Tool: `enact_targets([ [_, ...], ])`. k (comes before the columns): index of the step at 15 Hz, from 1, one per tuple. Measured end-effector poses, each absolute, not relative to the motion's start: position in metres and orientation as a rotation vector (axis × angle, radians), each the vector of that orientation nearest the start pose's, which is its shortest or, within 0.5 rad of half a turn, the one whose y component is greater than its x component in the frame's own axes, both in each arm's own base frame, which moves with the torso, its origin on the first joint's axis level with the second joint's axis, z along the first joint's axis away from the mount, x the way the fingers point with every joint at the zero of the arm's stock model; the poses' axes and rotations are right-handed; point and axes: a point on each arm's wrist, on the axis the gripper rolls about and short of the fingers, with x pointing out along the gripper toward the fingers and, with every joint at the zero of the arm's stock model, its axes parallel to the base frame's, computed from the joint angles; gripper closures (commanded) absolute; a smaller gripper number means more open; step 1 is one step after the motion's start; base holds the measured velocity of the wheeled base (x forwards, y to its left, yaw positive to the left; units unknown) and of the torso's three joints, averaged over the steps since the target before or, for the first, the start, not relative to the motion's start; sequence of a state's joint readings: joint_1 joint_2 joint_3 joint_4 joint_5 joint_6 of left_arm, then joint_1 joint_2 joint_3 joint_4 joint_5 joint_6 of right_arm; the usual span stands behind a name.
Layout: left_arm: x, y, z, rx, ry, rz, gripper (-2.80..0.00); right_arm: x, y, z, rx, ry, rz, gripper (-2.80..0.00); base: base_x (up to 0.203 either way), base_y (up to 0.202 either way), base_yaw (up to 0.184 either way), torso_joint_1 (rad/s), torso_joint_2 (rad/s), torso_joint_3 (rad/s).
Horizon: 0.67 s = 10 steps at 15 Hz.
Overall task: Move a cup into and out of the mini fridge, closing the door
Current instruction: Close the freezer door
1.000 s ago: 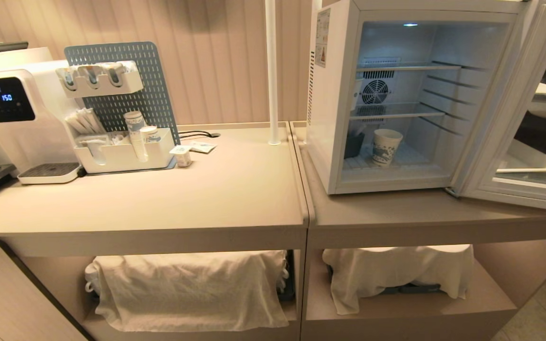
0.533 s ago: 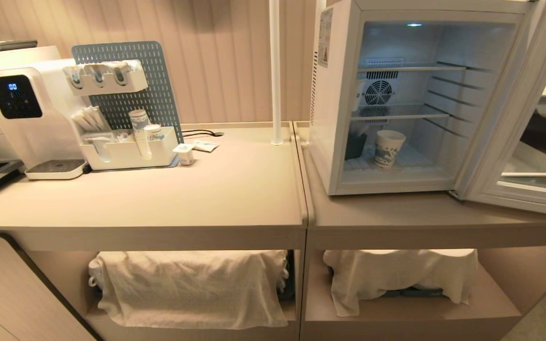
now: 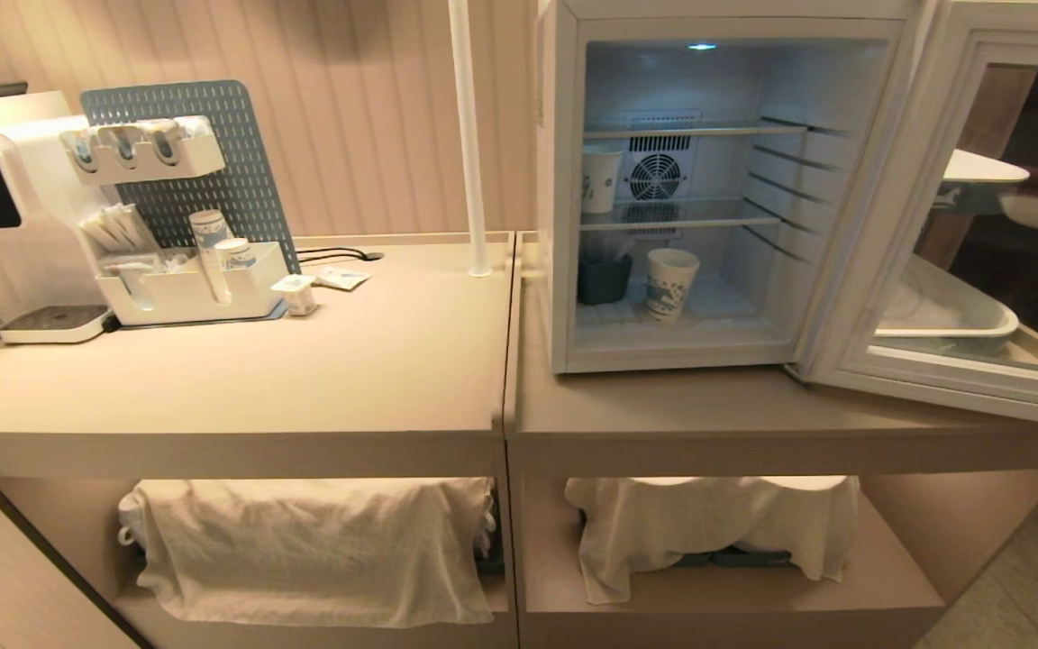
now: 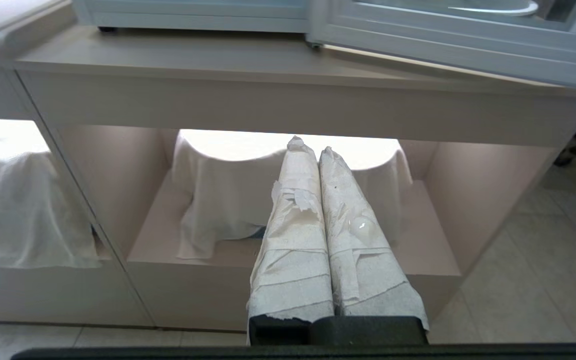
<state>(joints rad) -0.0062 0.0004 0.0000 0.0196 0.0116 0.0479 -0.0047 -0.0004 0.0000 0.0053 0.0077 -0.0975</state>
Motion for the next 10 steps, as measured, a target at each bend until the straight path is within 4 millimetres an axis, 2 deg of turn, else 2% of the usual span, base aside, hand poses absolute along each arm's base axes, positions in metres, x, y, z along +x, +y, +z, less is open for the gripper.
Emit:
enact_targets([
  [8, -0.0228, 0.0005, 0.0735, 0.047, 0.020, 0.007, 0.00, -0.0228, 0.0003, 0.0751, -0.097, 0.004, 0.004, 0.00, 0.000, -0.191, -0.001, 0.002, 0.00, 0.004],
  [10, -0.0228, 0.0005, 0.0735, 0.035, 0.020, 0.014, 0.00, -0.0228, 0.0002, 0.0748, -0.094, 0.007, 0.001, 0.00, 0.000, -0.127, 0.002, 0.000, 0.00, 0.000],
])
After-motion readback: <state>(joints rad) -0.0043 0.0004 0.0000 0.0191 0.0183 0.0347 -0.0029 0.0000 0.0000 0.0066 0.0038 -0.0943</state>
